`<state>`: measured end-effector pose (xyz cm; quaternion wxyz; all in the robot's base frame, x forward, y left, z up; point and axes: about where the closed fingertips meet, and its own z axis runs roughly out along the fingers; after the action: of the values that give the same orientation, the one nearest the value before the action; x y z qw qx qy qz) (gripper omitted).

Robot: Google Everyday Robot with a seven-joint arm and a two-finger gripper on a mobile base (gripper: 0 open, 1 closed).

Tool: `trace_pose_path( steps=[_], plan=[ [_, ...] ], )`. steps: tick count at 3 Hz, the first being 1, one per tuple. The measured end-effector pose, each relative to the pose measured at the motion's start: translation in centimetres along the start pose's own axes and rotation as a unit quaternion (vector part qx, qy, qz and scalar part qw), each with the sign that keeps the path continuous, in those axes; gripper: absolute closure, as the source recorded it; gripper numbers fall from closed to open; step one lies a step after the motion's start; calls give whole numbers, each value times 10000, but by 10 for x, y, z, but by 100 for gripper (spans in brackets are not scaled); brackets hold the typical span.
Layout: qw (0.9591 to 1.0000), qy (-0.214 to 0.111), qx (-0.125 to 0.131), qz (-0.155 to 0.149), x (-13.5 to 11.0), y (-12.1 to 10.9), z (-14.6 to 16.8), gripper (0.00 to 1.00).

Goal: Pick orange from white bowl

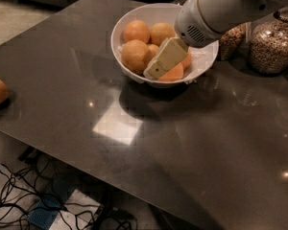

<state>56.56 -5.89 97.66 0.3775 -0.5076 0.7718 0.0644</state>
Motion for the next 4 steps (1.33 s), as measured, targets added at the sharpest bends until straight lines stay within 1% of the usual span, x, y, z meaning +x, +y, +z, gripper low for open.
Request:
trace_pose_path(
  steps=[1,2,3,4],
  plan=[
    [9998,-94,-149,-80,-7,2,10,0],
    [9979,-292,-565,-160,-10,0,27,0],
    [9954,-374,-833,-294,-12,-2,47,6],
    [9944,-378,-943,-291,-6,-8,64,8]
  ],
)
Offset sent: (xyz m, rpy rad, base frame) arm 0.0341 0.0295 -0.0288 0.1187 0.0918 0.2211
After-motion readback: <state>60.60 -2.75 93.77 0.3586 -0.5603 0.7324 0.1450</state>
